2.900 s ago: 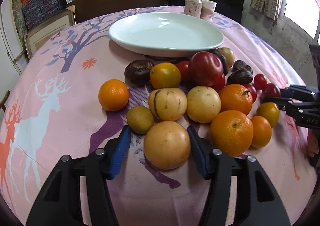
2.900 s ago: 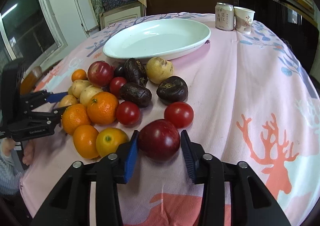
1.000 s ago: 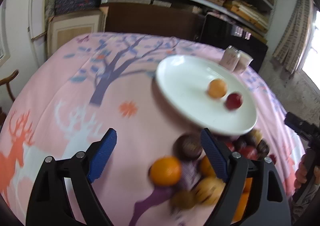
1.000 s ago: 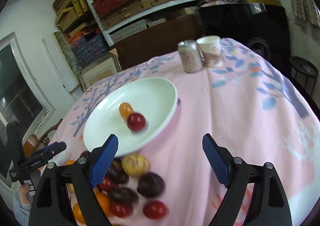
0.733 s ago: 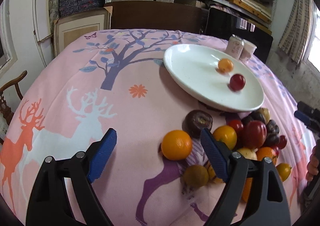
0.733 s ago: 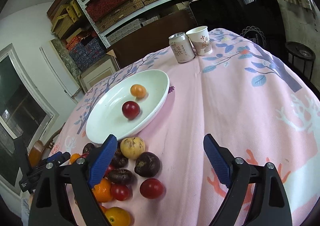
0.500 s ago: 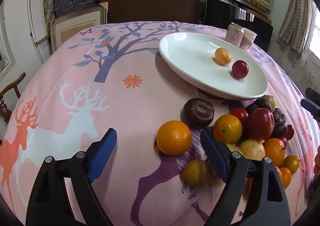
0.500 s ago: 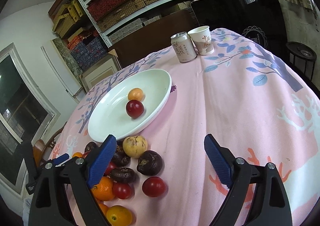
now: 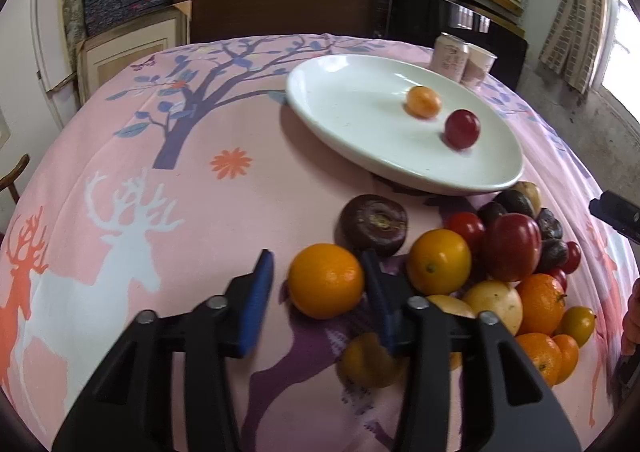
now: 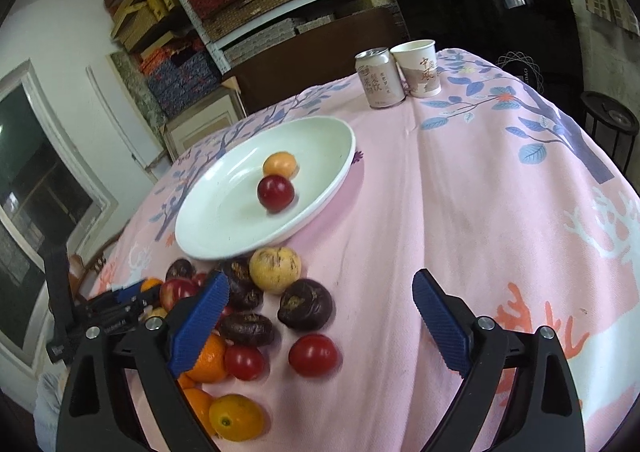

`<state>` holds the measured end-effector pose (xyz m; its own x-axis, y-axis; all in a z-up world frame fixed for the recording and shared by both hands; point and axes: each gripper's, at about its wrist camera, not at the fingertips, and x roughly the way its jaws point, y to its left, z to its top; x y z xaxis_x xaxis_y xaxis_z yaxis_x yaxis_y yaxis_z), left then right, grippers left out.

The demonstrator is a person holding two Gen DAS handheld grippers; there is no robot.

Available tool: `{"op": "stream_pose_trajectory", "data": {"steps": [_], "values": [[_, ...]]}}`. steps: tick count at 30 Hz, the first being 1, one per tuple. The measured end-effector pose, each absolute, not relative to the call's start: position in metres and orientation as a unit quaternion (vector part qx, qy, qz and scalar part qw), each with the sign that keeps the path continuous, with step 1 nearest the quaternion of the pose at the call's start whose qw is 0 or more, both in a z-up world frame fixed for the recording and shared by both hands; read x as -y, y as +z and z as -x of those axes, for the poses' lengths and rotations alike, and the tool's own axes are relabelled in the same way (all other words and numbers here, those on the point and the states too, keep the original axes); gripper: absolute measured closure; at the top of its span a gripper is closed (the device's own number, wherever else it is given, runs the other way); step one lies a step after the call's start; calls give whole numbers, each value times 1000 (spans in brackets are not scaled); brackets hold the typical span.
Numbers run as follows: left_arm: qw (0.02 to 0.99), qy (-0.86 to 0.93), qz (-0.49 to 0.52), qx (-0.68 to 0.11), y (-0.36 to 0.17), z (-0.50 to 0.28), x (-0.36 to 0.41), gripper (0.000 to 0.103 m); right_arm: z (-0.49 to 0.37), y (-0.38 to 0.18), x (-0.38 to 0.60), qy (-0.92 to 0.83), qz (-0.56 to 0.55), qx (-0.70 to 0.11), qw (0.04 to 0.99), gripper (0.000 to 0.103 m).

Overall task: Organize fruits
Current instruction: 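Grasp a mandarin with the left tool while the right tool grasps another red tomato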

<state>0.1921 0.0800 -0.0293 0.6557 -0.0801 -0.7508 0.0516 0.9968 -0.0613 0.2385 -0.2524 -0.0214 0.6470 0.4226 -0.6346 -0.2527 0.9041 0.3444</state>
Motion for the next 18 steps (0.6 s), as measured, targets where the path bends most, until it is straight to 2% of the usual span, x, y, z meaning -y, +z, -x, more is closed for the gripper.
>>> {"op": "stream_pose_trajectory", "data": {"steps": [6, 13, 18], "values": [[909, -41, 22, -413, -29, -192, -80, 67, -219, -32, 244, 193, -61, -387, 900, 11], [909, -41, 24, -414, -30, -190, -81, 66, -217, -43, 233, 198, -23, -410, 890, 45], [906, -45, 24, -419, -31, -190, -80, 66, -228, -50, 235, 196, -33, -423, 884, 56]]}}
